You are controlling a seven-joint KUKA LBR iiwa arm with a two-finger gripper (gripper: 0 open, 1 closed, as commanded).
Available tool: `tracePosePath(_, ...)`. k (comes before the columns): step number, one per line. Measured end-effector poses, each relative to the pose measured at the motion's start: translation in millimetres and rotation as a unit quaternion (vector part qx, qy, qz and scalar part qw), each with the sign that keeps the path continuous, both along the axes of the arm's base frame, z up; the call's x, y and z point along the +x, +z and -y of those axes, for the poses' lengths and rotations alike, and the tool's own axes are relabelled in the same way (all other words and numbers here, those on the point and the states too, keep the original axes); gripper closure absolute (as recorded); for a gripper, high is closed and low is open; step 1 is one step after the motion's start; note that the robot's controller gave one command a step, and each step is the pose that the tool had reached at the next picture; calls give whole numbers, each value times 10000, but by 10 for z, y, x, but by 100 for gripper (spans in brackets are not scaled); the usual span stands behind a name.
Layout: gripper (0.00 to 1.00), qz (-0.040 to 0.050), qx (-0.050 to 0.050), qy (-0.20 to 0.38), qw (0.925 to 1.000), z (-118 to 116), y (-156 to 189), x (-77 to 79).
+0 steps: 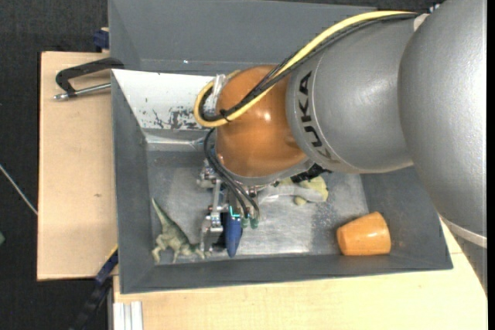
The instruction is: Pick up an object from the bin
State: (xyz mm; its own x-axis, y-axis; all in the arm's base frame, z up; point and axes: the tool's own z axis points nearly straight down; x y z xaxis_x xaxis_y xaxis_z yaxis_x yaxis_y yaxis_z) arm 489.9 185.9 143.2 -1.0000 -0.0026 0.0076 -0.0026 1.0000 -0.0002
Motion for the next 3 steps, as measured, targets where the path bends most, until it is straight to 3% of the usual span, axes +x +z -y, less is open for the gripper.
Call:
tracePosePath(1, 0, 35, 1, 141, 9999, 734, -407, 135)
tracePosePath(2, 100, 42, 10, 150, 9999, 704, -398, 134)
tracePosePath(3, 100, 95, 21, 159, 9998, 603, 636, 29)
